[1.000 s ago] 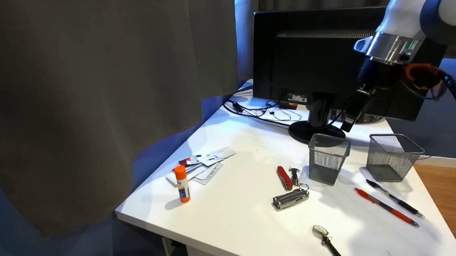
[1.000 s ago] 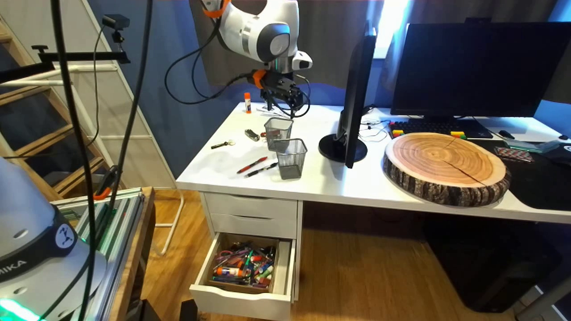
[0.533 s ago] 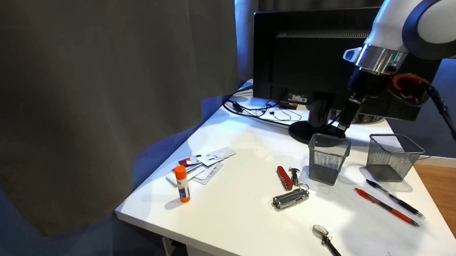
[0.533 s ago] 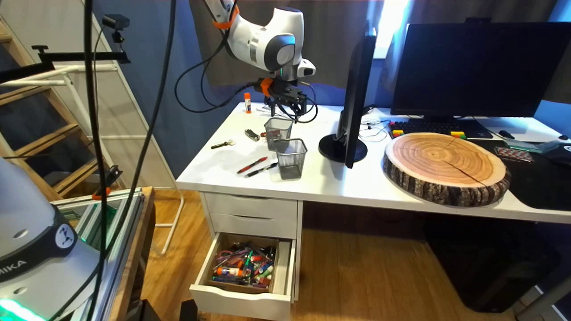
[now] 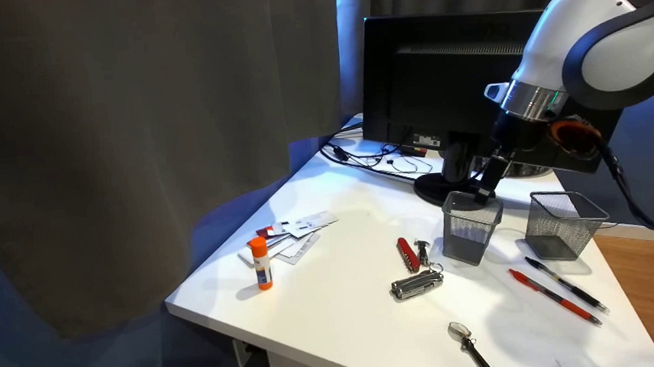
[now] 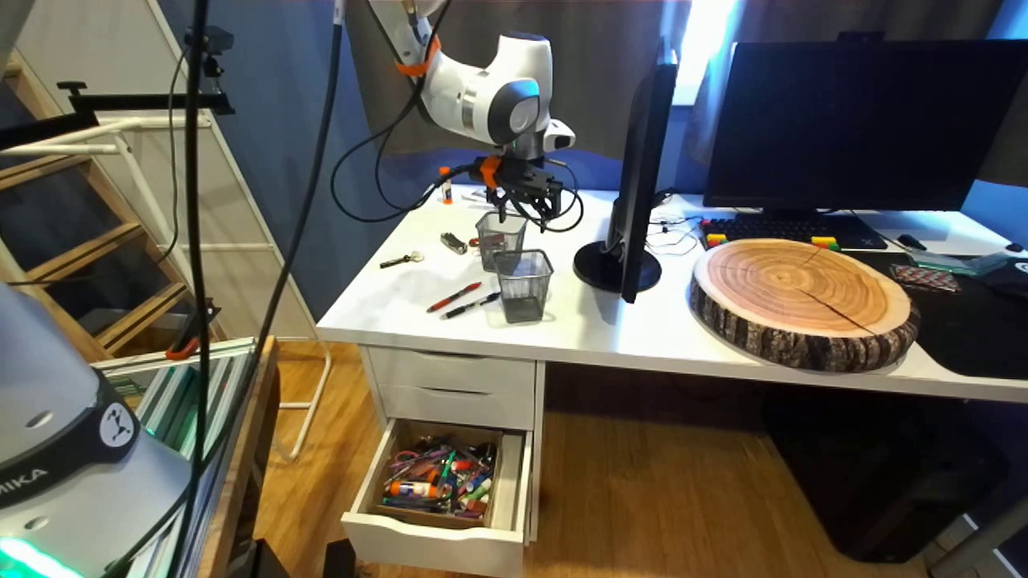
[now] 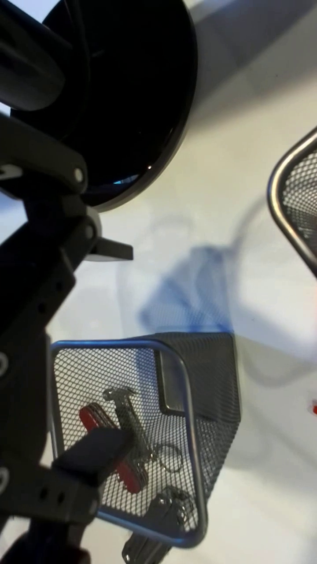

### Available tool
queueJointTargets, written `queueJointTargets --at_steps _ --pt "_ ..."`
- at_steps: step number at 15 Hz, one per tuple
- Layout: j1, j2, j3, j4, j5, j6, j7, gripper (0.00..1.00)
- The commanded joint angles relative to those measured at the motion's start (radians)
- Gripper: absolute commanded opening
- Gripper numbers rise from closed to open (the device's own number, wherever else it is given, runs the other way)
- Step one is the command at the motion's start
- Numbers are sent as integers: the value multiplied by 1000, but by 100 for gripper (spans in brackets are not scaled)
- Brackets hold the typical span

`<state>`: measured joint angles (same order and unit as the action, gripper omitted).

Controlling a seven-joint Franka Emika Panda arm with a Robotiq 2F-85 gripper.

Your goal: Unstack the pen holders then restack them from left to right

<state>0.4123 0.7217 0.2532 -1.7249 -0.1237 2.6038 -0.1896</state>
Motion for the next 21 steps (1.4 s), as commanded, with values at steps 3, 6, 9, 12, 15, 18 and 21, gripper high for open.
queueJointTargets --at_steps 3,6,9,12,15,18,21 --pt "33 46 -31 59 -41 5 42 61" --pt "37 54 -34 72 -42 2 49 39" --pt "41 58 -40 77 -43 0 57 19" --pt "39 48 -39 77 -36 -6 68 1" --pt "27 23 -30 72 -19 -7 86 1" --pt "13 -34 -26 45 -5 -18 113 2" --pt "11 -124 -44 -5 -6 -33 174 2"
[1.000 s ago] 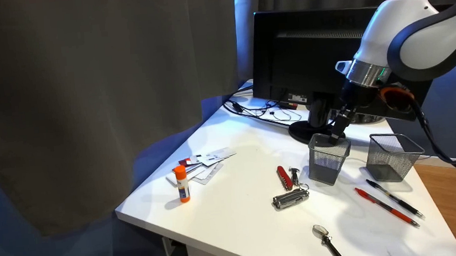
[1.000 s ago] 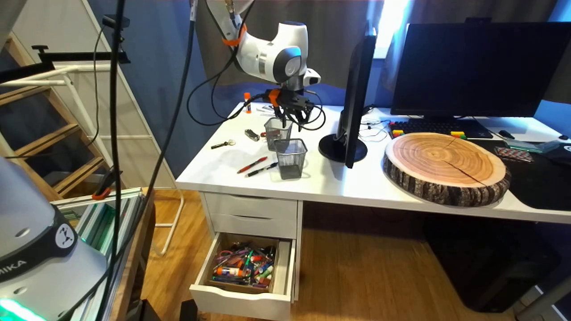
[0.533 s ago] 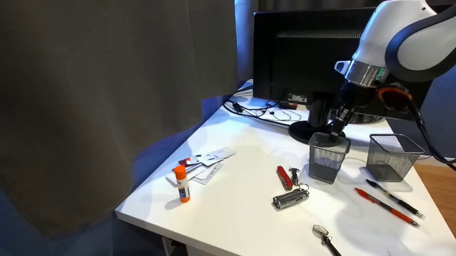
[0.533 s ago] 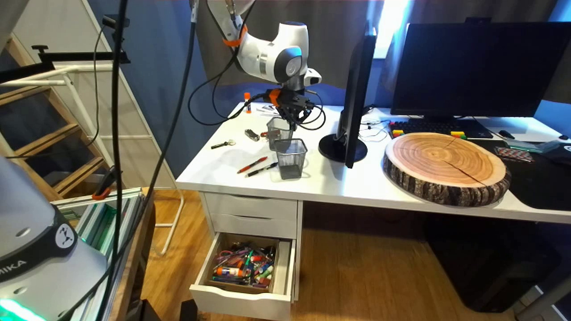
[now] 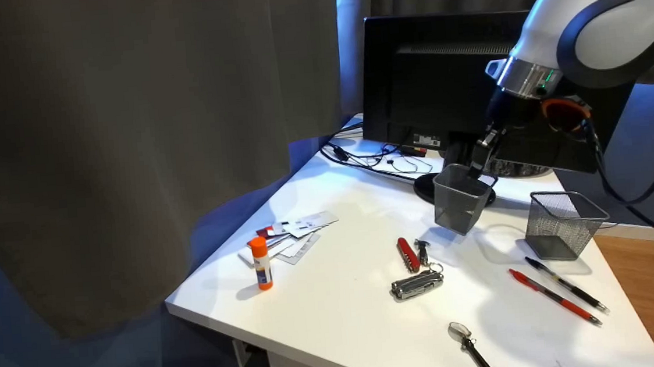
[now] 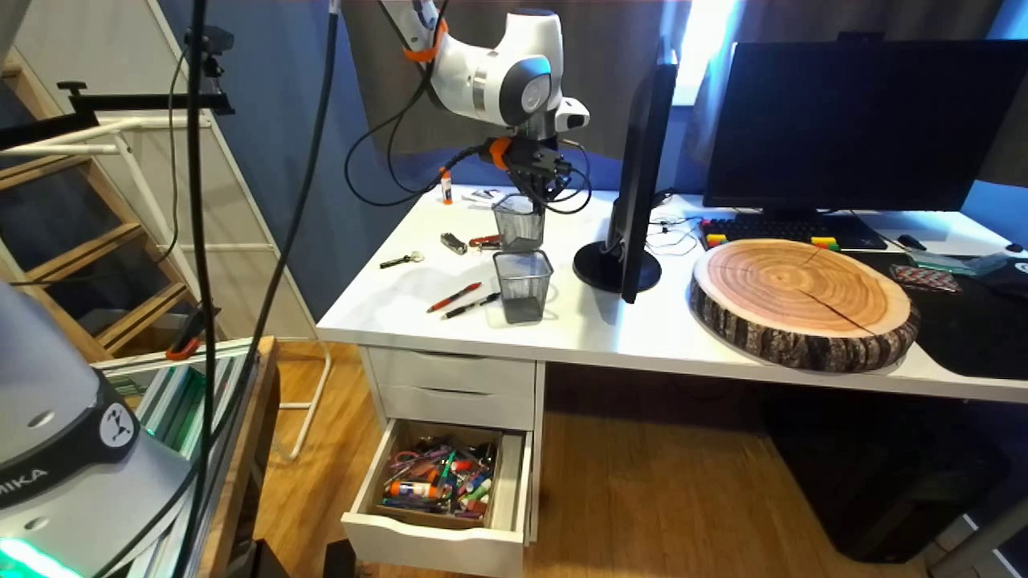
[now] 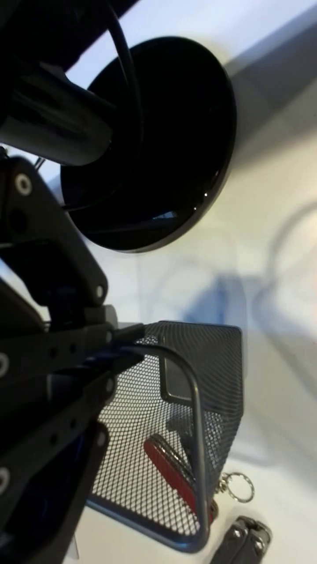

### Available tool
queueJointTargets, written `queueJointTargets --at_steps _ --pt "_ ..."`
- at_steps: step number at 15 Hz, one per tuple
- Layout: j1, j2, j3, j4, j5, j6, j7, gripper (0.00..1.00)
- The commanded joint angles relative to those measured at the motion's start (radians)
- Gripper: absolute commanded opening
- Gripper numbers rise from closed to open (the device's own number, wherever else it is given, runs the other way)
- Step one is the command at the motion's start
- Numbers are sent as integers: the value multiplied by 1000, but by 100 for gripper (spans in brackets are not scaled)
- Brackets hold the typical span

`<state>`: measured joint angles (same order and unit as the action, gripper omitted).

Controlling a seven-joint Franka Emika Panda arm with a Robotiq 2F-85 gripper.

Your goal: Unstack the pen holders then restack them from left to right

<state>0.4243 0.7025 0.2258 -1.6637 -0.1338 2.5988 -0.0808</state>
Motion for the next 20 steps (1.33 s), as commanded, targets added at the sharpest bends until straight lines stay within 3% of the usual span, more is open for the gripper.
queueJointTargets --at_steps 1,11,20 --pt "-1 -140 -23 -87 4 -34 90 2" --pt "-17 -449 -60 -357 20 -150 410 2" --pt "-77 -606 -51 -570 44 -113 643 2"
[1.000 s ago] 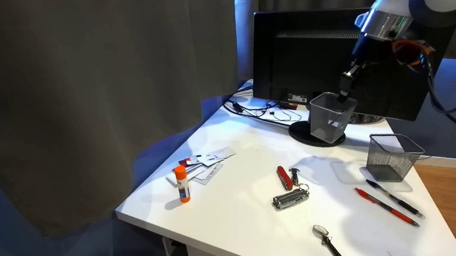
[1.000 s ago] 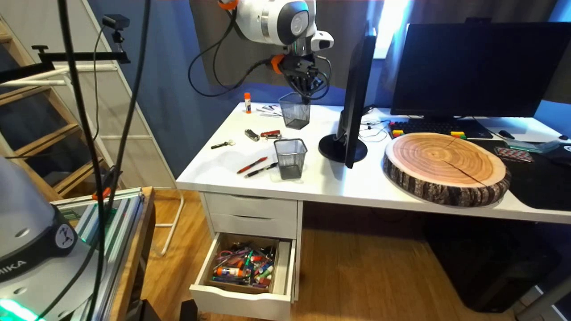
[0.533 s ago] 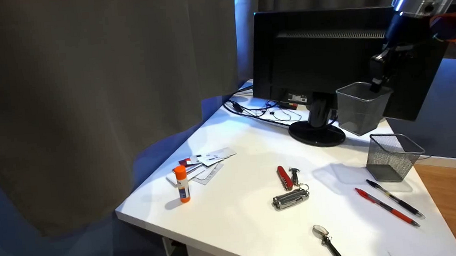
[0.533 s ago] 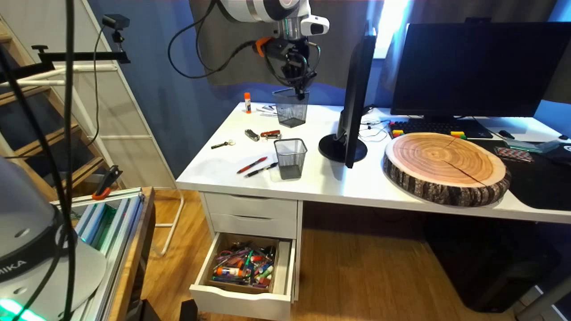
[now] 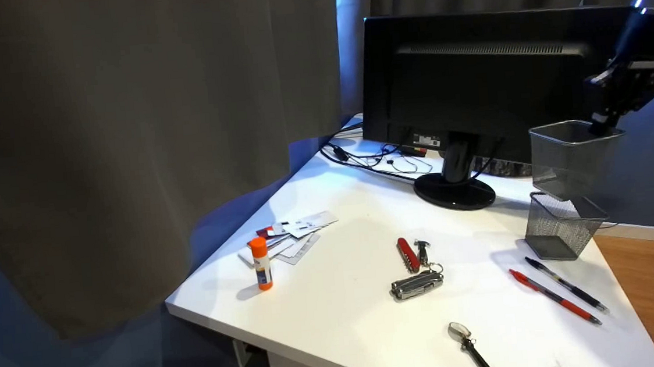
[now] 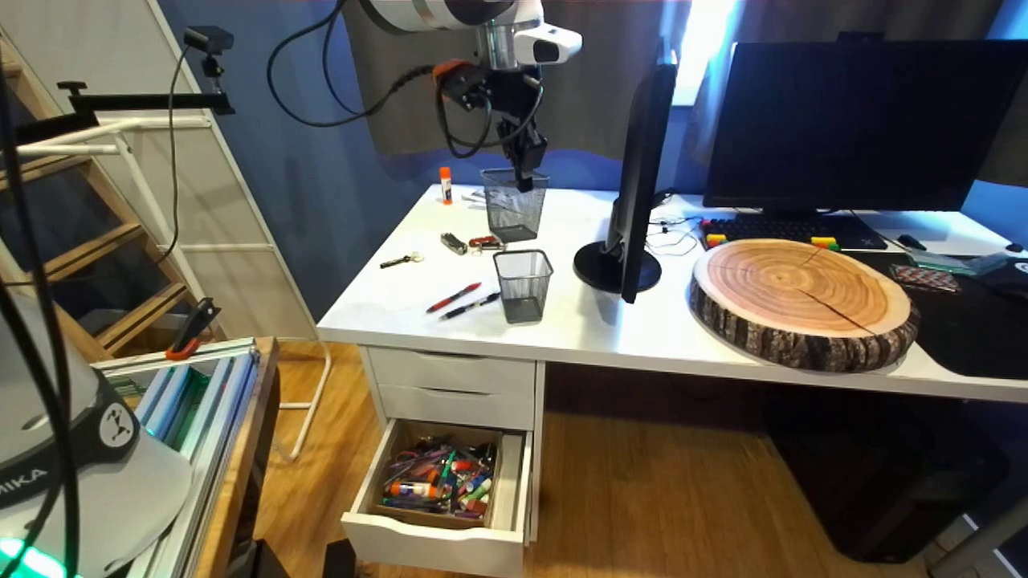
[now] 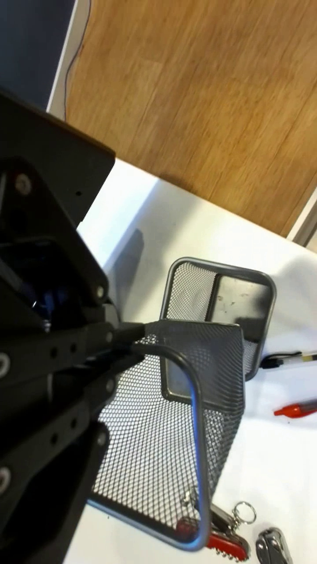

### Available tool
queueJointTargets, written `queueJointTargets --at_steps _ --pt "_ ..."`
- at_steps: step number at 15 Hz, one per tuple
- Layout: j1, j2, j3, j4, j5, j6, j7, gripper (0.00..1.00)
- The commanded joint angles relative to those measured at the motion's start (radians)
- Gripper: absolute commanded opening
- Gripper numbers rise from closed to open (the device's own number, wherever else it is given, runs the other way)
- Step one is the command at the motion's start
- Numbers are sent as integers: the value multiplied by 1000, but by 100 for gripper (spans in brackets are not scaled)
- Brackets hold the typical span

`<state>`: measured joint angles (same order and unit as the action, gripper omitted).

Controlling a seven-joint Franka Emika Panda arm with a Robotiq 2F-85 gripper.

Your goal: Unstack the pen holders then restack them from left to right

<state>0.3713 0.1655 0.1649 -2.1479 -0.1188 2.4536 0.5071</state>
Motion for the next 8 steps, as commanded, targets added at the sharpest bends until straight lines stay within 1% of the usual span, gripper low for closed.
queueJointTargets --at_steps 1,5,8 --pt "-32 -76 11 -104 34 51 65 2" --pt "-57 -84 15 -151 65 134 83 2" --pt "-67 -77 18 -179 111 197 79 2"
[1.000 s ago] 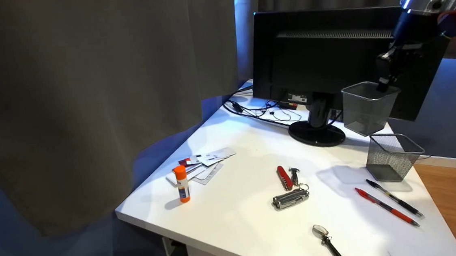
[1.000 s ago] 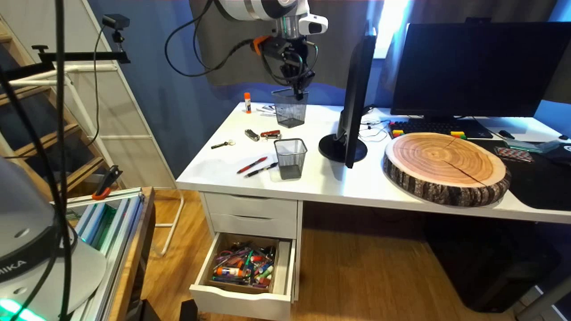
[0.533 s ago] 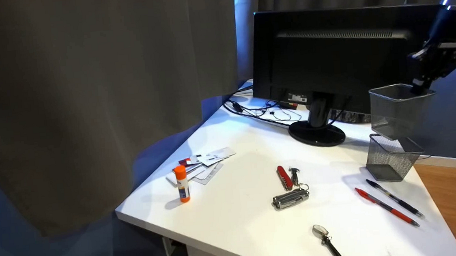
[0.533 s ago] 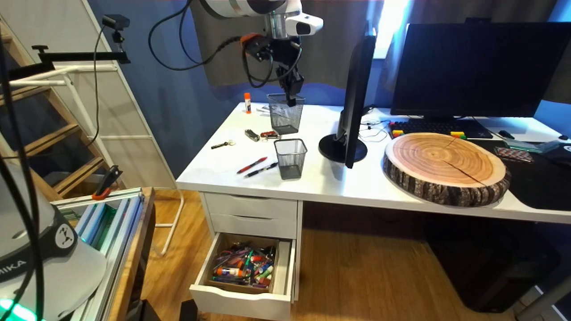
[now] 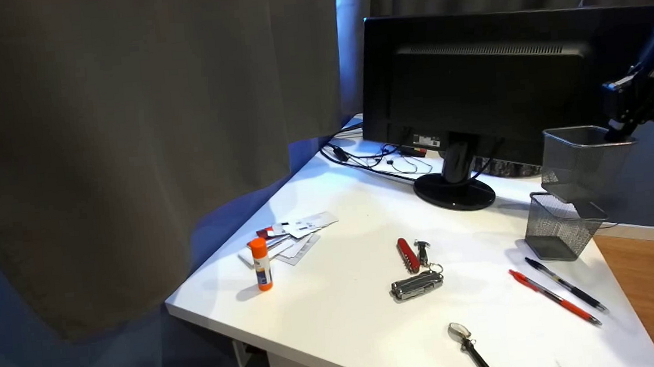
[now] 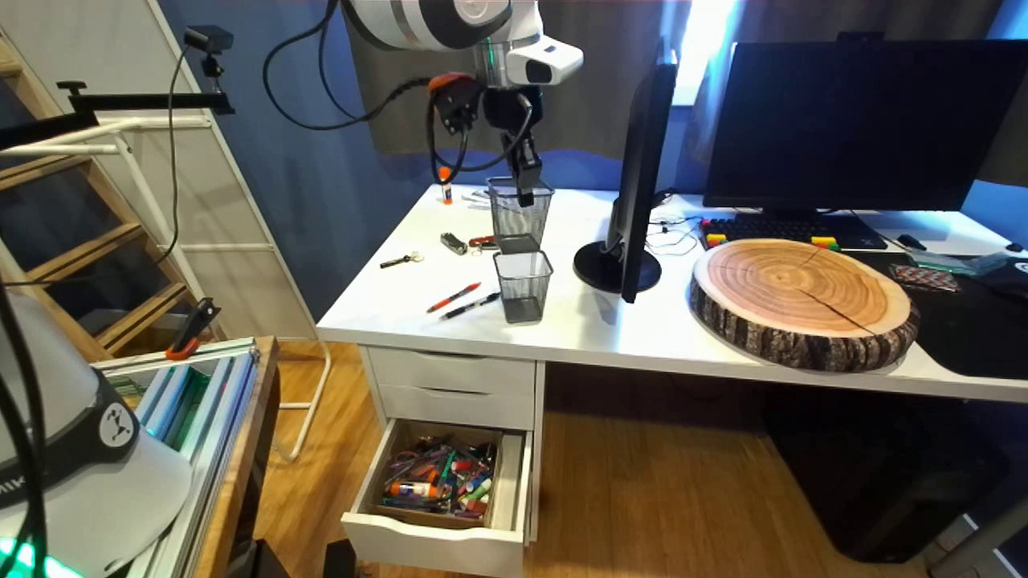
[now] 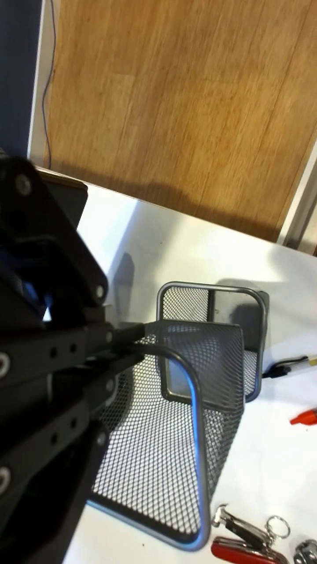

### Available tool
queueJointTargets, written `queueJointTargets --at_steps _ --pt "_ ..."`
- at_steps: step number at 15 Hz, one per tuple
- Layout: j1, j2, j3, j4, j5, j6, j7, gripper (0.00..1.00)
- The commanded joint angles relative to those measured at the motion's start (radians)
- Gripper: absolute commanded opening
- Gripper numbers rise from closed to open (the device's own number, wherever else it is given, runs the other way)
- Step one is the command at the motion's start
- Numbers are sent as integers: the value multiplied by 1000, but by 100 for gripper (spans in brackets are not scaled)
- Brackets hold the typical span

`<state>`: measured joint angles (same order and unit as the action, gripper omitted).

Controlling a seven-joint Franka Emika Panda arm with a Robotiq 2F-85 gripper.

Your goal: Unstack the pen holders then restack them from left to right

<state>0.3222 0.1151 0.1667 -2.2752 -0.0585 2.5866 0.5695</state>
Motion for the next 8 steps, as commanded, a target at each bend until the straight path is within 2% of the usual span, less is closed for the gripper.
queueJointTargets --at_steps 1,8 --pt "-19 -25 17 -62 61 78 17 2" --pt "-26 -14 9 -108 87 181 17 2"
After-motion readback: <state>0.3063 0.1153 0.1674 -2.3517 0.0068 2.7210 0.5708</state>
